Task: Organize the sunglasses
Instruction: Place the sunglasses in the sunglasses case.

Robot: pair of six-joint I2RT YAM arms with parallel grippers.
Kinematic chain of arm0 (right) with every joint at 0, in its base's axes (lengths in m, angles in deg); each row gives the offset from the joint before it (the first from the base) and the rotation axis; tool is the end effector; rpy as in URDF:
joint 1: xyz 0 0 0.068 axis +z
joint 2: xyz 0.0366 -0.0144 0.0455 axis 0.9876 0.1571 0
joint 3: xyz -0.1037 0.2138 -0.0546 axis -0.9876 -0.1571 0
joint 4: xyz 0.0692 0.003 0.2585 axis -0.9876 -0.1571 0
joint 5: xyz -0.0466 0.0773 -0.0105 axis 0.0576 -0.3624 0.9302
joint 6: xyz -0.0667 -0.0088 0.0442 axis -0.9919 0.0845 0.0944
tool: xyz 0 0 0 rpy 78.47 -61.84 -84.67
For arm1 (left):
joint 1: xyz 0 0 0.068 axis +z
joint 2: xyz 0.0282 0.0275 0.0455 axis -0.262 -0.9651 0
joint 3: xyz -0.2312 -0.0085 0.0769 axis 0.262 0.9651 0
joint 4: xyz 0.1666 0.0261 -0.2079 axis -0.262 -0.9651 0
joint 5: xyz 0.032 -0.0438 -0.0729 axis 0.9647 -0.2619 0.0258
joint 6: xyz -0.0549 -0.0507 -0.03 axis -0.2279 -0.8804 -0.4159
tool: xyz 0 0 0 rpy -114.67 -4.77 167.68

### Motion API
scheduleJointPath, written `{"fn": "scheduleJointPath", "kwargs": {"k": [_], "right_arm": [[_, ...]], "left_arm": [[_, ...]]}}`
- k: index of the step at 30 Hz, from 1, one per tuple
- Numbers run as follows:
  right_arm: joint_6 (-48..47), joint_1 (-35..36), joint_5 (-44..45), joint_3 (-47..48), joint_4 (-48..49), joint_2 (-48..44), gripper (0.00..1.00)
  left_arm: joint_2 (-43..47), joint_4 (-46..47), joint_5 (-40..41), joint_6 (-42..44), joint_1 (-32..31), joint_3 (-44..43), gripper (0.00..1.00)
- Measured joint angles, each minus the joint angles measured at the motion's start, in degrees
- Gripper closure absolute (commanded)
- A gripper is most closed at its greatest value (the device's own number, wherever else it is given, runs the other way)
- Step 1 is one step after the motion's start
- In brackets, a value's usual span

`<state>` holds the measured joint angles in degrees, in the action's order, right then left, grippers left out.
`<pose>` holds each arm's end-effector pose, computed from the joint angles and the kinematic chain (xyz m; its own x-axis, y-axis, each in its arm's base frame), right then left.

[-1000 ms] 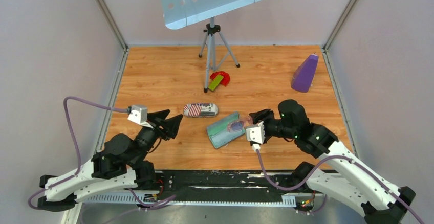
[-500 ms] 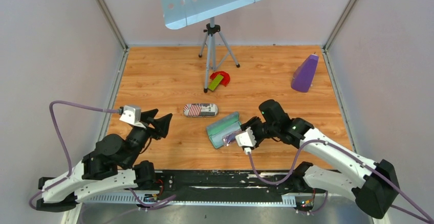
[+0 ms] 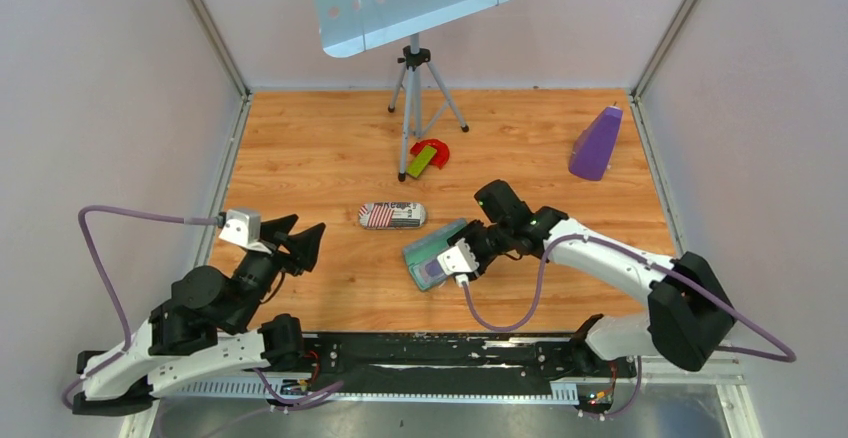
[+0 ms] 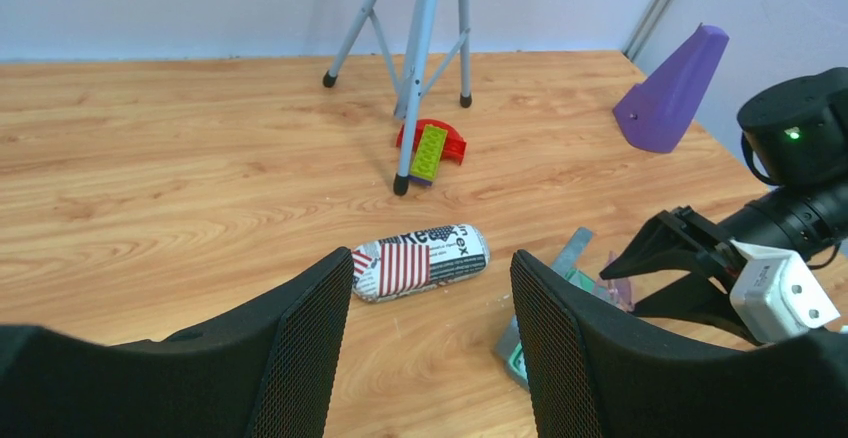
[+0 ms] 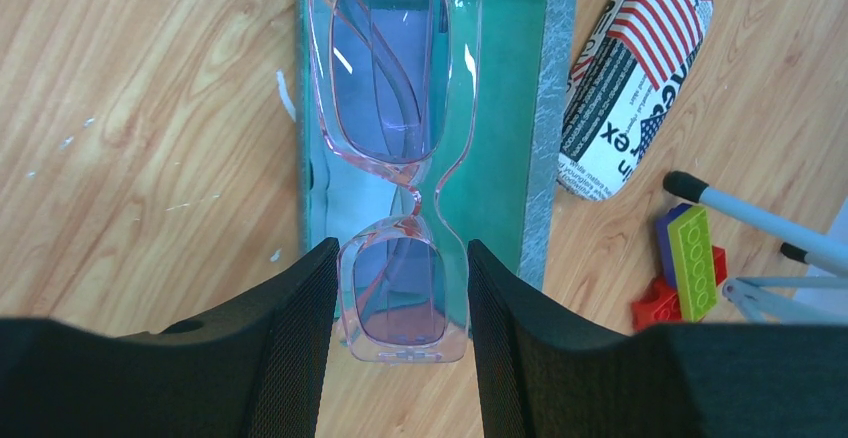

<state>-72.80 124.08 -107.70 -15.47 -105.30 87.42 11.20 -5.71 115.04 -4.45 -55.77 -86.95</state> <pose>0.1869 0.2264 0.1717 0.7161 -0.4646 -0.5210 -0.6974 -0.4449 -0.5618 0.0800 -0.0688 0.3360 -0.0496 -0.2459 -0.9680 0.3616 0.8990 -0.2469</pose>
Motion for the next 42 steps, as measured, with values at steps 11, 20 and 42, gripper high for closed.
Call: {"fn": "scheduleJointPath", "kwargs": {"k": [11, 20, 42], "right_arm": [[-4.4, 0.0, -0.4, 4.9, 0.5, 9.7, 0.75], [-4.1, 0.0, -0.4, 7.0, 0.1, 15.0, 0.75], [-1.0, 0.0, 1.4, 4.0, 1.0, 14.8, 0.74]], "left_arm": [[2.6, -2.1, -0.3, 0.1, 0.0, 0.0, 0.37], [6.7, -4.5, -0.1, 0.2, 0.0, 0.0, 0.37], [7.3, -5.3, 0.1, 0.4, 0.0, 0.3, 0.37]]}}
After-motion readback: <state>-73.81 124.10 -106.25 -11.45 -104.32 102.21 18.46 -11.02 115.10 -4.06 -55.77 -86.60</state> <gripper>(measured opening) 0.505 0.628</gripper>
